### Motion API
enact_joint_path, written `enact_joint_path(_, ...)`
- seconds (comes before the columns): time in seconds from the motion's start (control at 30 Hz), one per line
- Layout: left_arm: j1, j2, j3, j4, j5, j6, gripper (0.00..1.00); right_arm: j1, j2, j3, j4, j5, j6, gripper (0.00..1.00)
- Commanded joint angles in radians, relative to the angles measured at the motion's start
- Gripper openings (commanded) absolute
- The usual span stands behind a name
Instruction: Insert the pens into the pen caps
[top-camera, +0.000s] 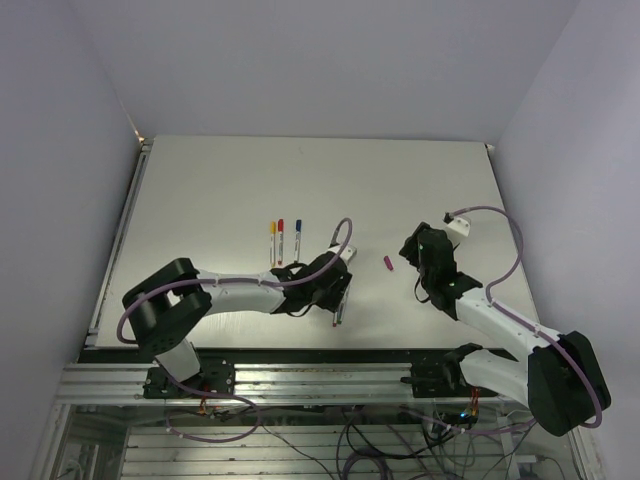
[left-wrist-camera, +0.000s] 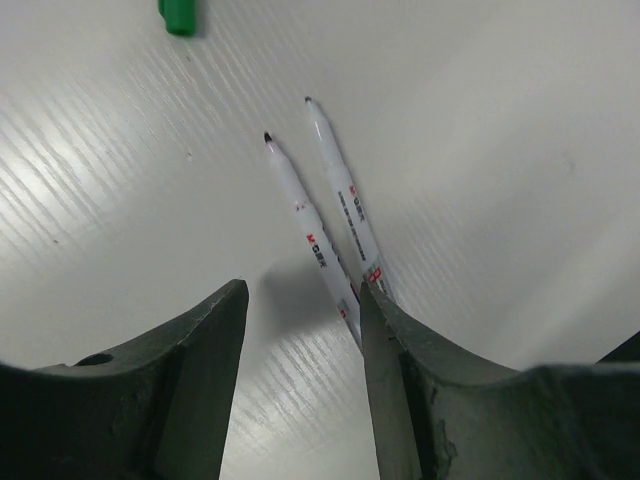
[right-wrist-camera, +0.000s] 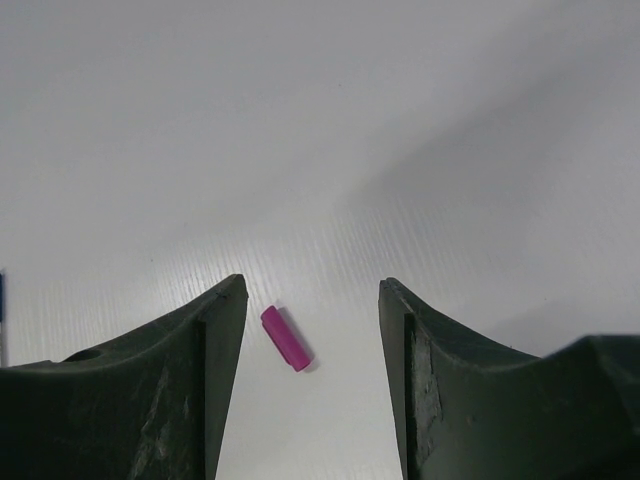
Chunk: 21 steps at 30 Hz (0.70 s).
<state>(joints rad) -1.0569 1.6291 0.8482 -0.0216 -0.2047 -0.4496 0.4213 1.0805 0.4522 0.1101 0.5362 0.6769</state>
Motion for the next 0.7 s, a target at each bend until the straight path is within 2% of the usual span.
enact_joint_path(0.0, -0.032, 0.036, 0.038, -0.046, -0.049, -0.003, 0.58, -0.007, -0.010, -0.017, 0.030, -0.007, 0.007, 0.55)
enact_joint_path(0.37, -0.054, 0.061, 0.039, -0.053, -0.085, -0.021, 0.56, -0.007, -0.008, -0.024, 0.042, -0.020, 0.012, 0.54)
enact_joint_path(0.67, -0.061, 0.067, 0.054, -0.160, -0.150, -0.015, 0.40, -0.007, -0.009, -0.028, 0.044, -0.030, 0.015, 0.53)
